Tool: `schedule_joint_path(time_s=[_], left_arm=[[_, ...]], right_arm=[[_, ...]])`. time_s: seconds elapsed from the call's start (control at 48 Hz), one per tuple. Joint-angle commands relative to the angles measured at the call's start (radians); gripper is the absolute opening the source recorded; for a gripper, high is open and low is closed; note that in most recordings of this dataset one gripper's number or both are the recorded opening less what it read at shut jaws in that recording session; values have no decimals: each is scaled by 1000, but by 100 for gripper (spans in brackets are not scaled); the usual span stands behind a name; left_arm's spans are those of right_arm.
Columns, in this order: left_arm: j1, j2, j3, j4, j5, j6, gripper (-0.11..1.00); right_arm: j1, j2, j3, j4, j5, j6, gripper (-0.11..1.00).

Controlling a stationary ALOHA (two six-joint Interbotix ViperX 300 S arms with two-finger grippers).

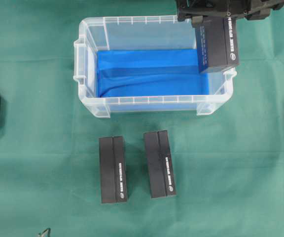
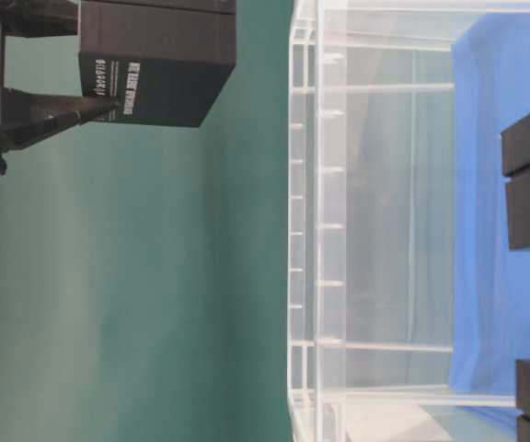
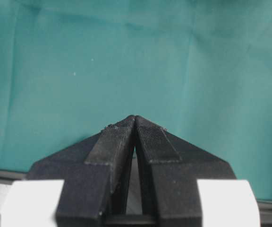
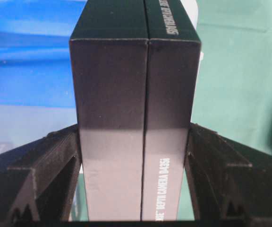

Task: Take the box out of the case with the right arm.
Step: 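Carry the held box to the table right of the other boxes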

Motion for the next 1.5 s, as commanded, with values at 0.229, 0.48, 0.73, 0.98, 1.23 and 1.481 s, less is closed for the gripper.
schedule_joint_path(time_s=[0.229,0.48,0.73,0.98,1.23,1.481], left_arm=[[-3,8,-9,2,-5,0,0],[-5,8,-9,2,-5,0,0],[-3,8,-9,2,-6,0,0],[-3,8,-11,2,-6,0,0],[-3,8,-9,2,-5,0,0],[-5,8,-11,2,-6,0,0]], right_arm=[[2,-31,-26,-5,2,-3,65],[2,-31,-26,-5,3,-3,65],[2,-31,-26,-5,2,-3,65],[2,-31,-25,-5,3,-3,65],[5,-31,-23,-6,5,-3,65],[46,-31,-23,-5,12,29,65]])
